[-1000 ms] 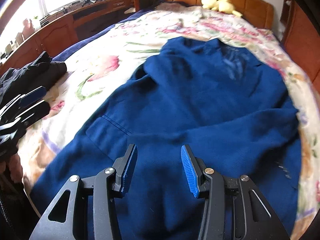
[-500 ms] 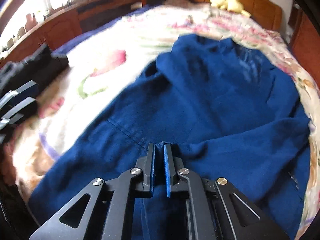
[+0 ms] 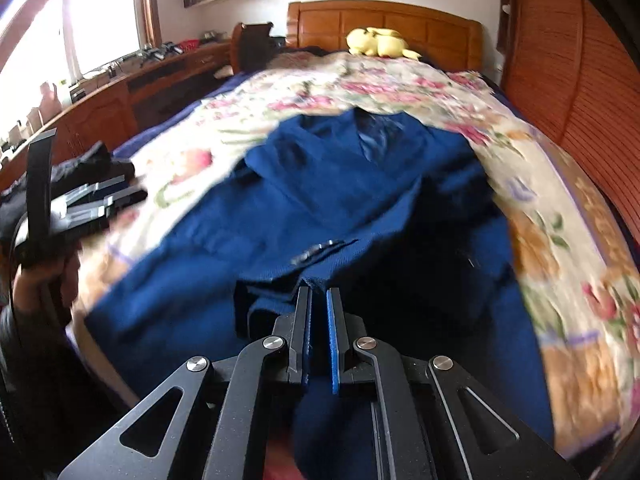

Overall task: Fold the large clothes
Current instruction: 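Fold the held side edge toward the jacket center and open the right tool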

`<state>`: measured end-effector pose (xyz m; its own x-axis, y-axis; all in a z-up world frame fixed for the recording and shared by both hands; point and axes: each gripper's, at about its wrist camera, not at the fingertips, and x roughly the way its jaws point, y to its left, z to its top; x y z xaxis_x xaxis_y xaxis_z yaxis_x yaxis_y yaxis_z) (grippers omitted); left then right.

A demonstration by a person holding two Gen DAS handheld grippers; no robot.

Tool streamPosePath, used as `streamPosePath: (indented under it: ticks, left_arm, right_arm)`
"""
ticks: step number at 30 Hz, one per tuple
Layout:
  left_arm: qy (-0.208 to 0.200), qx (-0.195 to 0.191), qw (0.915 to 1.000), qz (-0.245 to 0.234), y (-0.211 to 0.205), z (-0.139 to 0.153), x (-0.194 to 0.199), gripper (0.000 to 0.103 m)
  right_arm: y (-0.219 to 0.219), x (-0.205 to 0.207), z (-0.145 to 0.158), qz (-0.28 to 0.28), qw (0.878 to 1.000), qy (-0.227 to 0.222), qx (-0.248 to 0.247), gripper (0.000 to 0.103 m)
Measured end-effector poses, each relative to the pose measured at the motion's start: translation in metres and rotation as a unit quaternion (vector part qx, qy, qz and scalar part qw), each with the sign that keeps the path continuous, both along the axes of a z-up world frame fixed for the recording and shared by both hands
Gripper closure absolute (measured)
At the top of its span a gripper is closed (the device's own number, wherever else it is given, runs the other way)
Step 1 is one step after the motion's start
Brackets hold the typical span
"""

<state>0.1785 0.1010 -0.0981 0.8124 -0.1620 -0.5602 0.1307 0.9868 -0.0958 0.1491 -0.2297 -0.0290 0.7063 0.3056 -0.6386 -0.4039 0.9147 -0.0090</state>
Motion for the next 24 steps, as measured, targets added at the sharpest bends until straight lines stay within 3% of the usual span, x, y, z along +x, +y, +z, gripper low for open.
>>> streamPosePath:
  ticks: [9,17,24]
  left_arm:
    - [0.0,0.006,0.9991,-0.042,-0.035,0.002,-0.002,0.032]
    - [0.014,0.019,0.9957,-0.09,-0.08,-0.005,-0.003,0.032]
    - [0.028,0.014,0.9897,-0.14,-0.113,-0.009,-0.009,0.032]
  right_arm:
    - [-0.009,-0.022,-0.033,-0.002,0.999,0.036,-0.014,0.098]
    - [-0.023,-0.005,-0.027,-0.012,1.0,0.022,-0.004,0.098]
    - [-0.029,0.014,-0.049,-0.054,0.998,0.03,-0.016,0.069]
